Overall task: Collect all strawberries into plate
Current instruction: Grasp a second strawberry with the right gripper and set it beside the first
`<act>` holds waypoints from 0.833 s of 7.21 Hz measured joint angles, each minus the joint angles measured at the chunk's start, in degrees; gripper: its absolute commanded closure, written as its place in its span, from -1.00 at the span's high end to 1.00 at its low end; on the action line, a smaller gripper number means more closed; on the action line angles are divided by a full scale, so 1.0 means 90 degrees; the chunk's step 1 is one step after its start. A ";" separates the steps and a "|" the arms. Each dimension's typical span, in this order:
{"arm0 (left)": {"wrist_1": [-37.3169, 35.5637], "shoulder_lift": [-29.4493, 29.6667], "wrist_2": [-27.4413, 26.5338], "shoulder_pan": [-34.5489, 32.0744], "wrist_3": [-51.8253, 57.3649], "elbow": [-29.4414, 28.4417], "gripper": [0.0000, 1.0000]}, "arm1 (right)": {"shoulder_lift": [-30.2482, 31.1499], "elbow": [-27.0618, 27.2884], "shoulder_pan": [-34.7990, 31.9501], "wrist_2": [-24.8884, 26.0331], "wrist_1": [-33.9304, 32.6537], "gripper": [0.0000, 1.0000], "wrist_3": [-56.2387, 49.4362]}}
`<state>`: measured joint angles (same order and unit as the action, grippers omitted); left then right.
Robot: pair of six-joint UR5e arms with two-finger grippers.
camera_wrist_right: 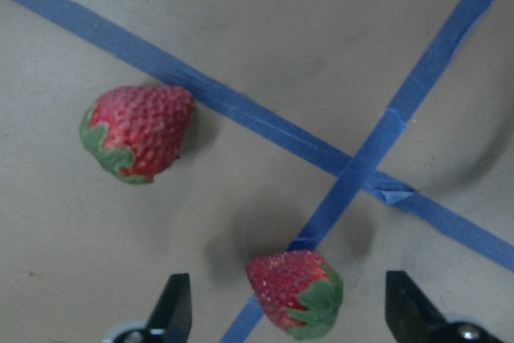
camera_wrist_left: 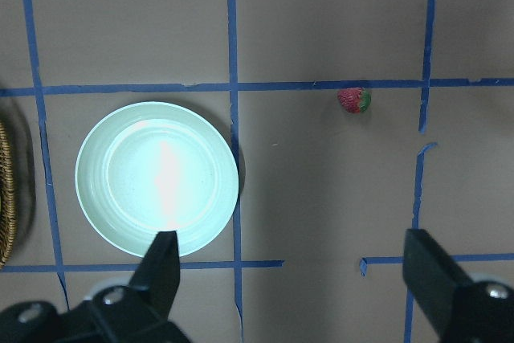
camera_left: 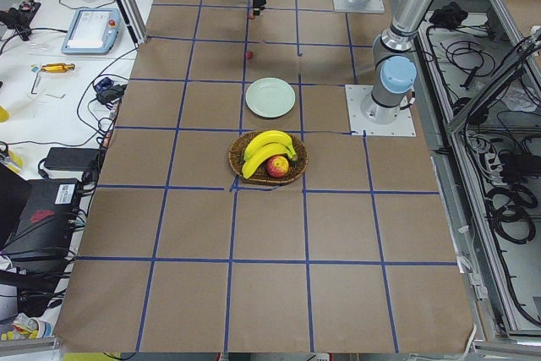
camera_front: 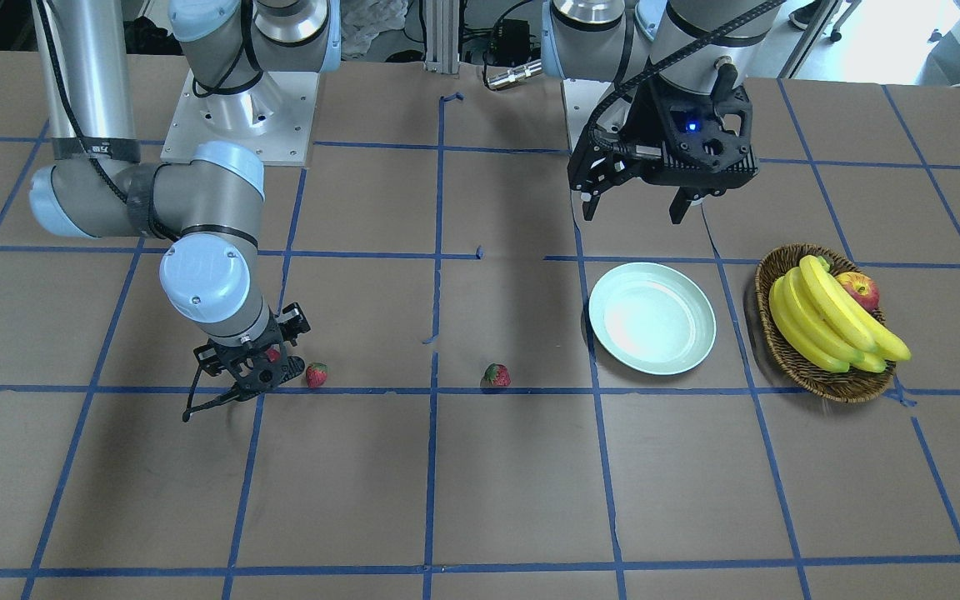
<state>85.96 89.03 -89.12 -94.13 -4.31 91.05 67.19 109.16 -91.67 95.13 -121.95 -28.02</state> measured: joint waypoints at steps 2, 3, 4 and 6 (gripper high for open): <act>0.0000 0.0000 0.0000 0.0000 0.0000 0.0000 1.00 | 0.0016 0.0007 0.0000 0.0053 -0.0005 -1.00 0.0021; 0.0000 0.0000 0.0000 0.0000 0.0000 0.0000 1.00 | 0.0060 -0.0024 -0.0008 0.0035 -0.0002 -1.00 0.0123; 0.0000 0.0000 0.0000 0.0000 0.0000 0.0000 1.00 | 0.0170 -0.0113 -0.0059 -0.0007 0.0052 -1.00 0.0378; 0.0000 0.0000 0.0000 0.0000 0.0000 0.0000 1.00 | 0.0555 -0.0240 -0.0701 -0.0111 0.0474 -1.00 0.1475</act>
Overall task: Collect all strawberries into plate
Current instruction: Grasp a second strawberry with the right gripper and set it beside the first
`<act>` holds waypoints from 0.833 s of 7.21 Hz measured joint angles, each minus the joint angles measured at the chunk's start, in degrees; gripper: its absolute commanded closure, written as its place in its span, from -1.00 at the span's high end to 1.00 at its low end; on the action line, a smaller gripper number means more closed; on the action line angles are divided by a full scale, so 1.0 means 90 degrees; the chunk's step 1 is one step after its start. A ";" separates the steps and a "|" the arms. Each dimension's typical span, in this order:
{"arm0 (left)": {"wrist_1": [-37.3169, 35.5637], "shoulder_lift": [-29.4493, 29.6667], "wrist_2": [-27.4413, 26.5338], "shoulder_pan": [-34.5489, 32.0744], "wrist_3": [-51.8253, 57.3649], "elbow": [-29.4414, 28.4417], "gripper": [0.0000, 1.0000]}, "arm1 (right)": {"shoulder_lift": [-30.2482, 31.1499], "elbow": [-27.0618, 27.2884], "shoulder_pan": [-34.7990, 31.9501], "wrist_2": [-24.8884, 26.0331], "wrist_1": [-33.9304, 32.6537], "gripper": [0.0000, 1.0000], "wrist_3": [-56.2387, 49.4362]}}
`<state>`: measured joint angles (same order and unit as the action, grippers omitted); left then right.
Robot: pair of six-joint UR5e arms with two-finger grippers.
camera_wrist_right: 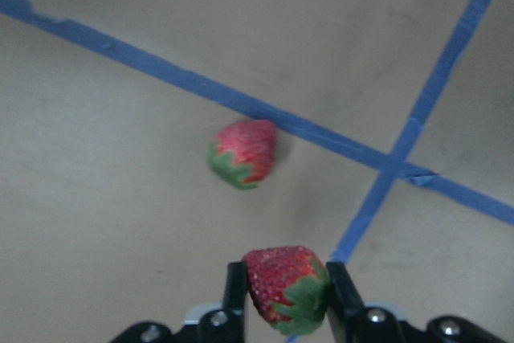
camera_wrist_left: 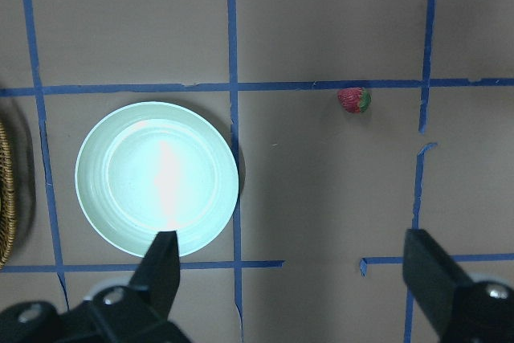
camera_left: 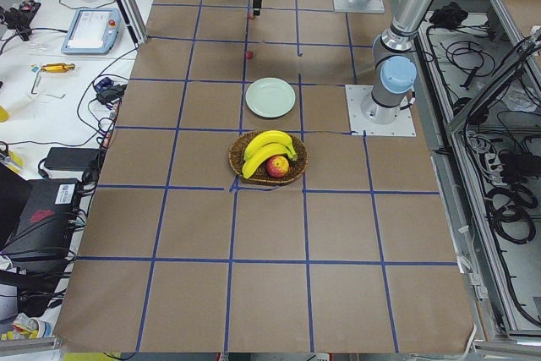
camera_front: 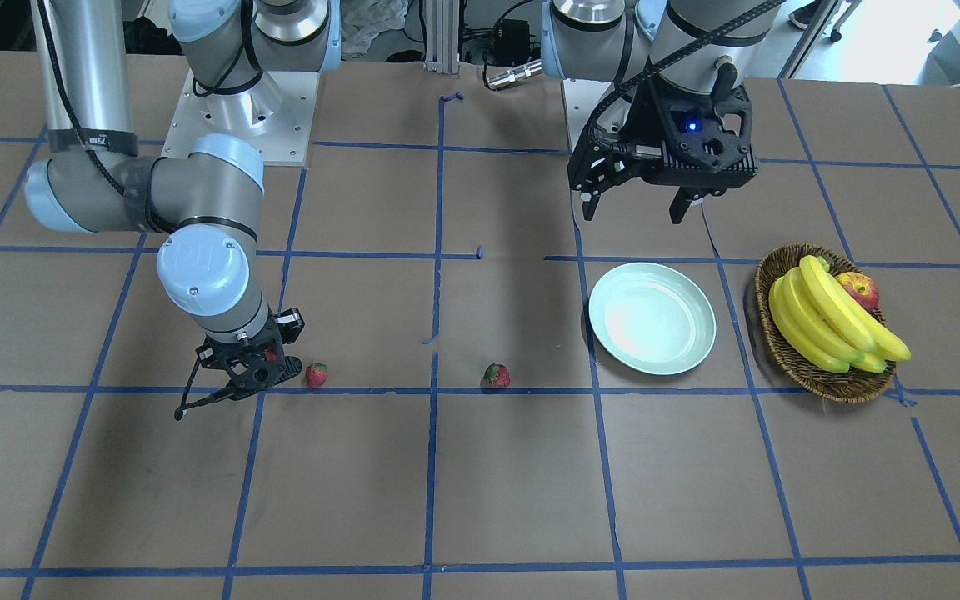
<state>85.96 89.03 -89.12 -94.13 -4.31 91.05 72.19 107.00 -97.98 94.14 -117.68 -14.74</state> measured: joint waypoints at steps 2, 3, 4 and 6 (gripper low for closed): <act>0.0000 -0.0002 0.0000 0.0000 0.0000 0.0000 1.00 | 0.0053 -0.0051 -0.1260 -0.0555 -0.0008 -1.00 0.2218; 0.0000 -0.0006 -0.0002 0.0000 0.0000 0.0000 1.00 | -0.0092 -0.0078 -0.1801 -0.0955 -0.0341 -1.00 0.3203; 0.0000 -0.0008 -0.0007 0.0000 0.0000 0.0000 1.00 | -0.0303 -0.0099 -0.2171 -0.1154 -0.0665 -0.45 0.3829; 0.0000 -0.0009 -0.0010 0.0000 0.0000 0.0000 1.00 | -0.0563 -0.0105 -0.2420 -0.1261 -0.0933 1.00 0.4177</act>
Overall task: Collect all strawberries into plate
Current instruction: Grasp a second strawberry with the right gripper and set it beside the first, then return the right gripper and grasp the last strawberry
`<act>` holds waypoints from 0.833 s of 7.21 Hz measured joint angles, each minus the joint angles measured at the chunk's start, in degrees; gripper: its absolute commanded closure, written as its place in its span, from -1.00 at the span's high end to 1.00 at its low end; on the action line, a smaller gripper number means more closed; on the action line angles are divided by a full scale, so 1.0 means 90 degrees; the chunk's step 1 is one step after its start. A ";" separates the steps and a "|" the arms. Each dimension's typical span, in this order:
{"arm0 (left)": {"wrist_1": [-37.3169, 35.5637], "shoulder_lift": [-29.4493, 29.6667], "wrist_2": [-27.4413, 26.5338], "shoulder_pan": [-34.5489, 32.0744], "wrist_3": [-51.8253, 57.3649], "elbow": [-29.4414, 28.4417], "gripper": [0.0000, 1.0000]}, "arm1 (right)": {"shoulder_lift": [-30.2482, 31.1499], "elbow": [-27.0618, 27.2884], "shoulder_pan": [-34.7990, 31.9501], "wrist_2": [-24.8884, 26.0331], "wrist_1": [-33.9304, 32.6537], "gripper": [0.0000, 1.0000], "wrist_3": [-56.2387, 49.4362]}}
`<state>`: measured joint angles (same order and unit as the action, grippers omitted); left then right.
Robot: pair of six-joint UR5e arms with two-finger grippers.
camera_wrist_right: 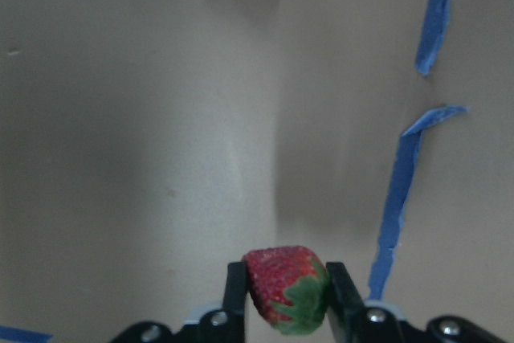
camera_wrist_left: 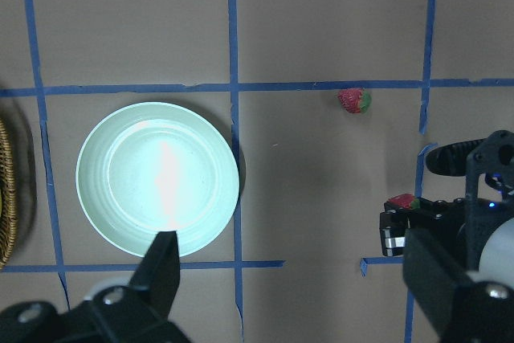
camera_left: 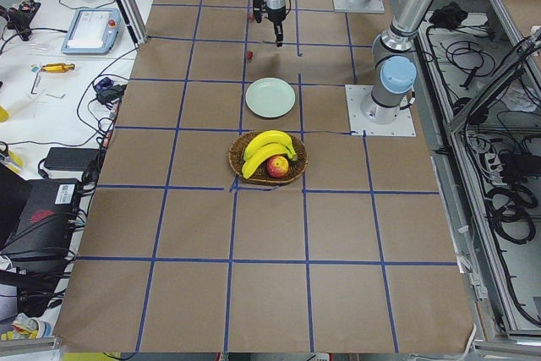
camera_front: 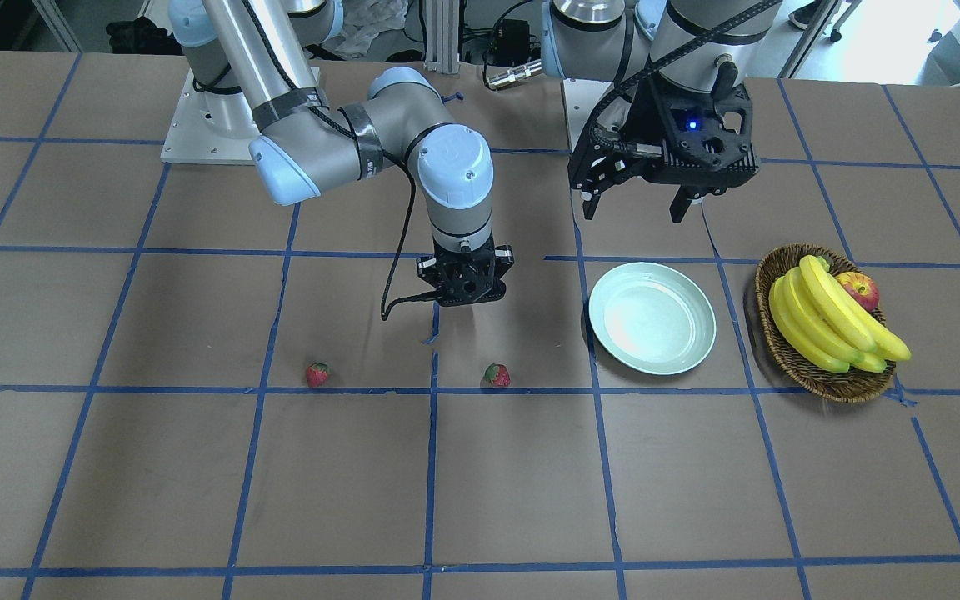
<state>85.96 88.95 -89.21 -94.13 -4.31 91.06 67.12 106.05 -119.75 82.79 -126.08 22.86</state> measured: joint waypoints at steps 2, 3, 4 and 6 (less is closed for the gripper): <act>0.0000 -0.0003 0.0000 0.0000 0.0000 0.0000 1.00 | -0.0017 -0.0002 0.0001 0.0075 -0.0089 1.00 -0.0075; 0.0000 -0.0007 0.0000 0.0000 0.0000 0.0000 1.00 | 0.0019 -0.0002 0.0132 0.0279 -0.0079 1.00 -0.0307; 0.0000 -0.0009 -0.0003 0.0000 0.0000 0.0000 1.00 | 0.0062 0.0008 0.0453 0.0585 -0.0052 1.00 -0.0746; 0.0000 -0.0001 -0.0004 0.0000 0.0000 0.0000 1.00 | 0.0106 0.0039 0.1354 0.1009 -0.0068 0.95 -0.1539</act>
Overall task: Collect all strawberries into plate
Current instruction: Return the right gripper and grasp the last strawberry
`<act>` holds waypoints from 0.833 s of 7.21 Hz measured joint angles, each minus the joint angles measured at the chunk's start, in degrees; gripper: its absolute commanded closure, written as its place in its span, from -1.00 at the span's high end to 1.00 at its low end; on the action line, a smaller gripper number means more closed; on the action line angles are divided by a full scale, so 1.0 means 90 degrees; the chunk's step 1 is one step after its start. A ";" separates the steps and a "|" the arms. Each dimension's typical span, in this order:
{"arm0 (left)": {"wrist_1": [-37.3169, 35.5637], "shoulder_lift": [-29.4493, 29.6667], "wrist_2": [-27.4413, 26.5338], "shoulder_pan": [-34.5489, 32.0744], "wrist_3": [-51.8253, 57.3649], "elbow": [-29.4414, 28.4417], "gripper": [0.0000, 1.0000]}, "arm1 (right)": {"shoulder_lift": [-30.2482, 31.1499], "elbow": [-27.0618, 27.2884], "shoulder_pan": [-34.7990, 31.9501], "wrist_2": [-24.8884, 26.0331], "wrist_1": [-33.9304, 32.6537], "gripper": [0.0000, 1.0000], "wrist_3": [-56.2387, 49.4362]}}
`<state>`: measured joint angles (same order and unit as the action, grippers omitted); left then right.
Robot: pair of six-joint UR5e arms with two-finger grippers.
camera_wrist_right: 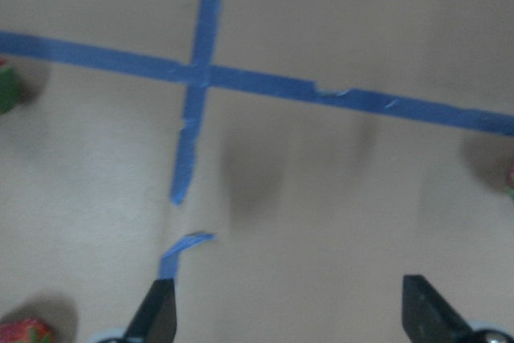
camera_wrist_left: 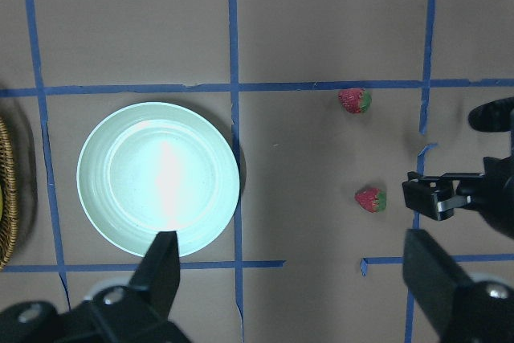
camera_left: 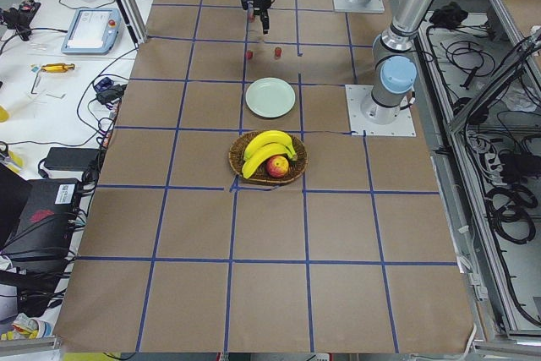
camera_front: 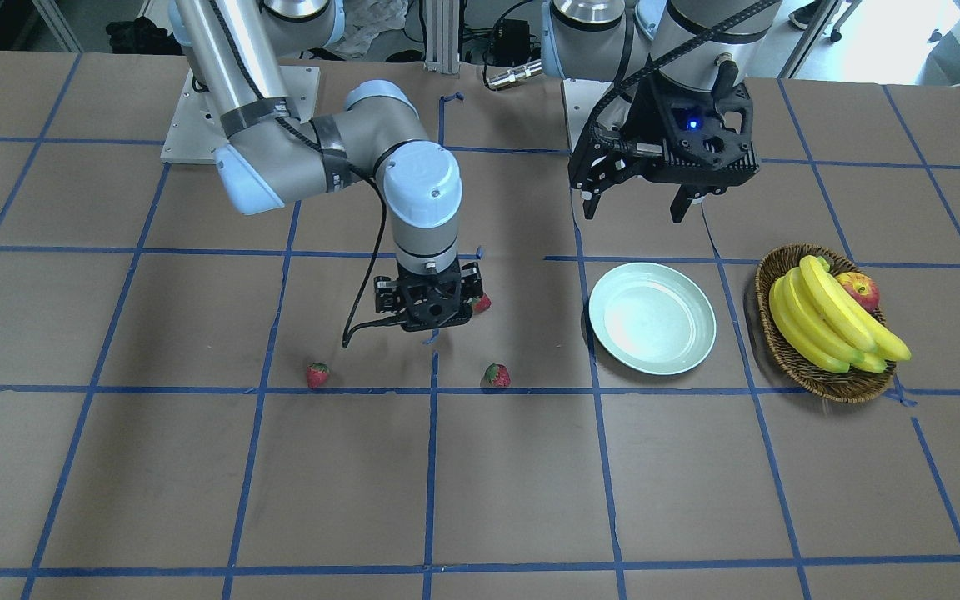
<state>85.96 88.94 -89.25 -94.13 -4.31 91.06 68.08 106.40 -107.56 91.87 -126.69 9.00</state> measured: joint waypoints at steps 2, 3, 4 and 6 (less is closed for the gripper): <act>0.0000 0.0008 0.0001 0.0000 0.0000 0.0000 1.00 | -0.0056 0.0005 0.0627 0.0439 -0.0054 0.82 -0.0190; 0.0000 0.0010 0.0003 0.0000 0.0000 0.0000 1.00 | -0.0098 0.0001 0.0746 0.0489 -0.0063 0.82 -0.0190; 0.0000 0.0013 0.0006 0.0000 0.0000 0.0000 1.00 | -0.0170 -0.0017 0.0789 0.0452 -0.0072 0.82 -0.0161; 0.0000 0.0019 0.0011 0.0000 0.0000 0.0006 1.00 | -0.0342 -0.0021 0.0814 0.0328 -0.0203 -0.26 -0.0097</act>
<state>85.96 89.11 -89.15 -94.13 -4.31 91.11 65.00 106.21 -100.24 94.83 -128.52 8.12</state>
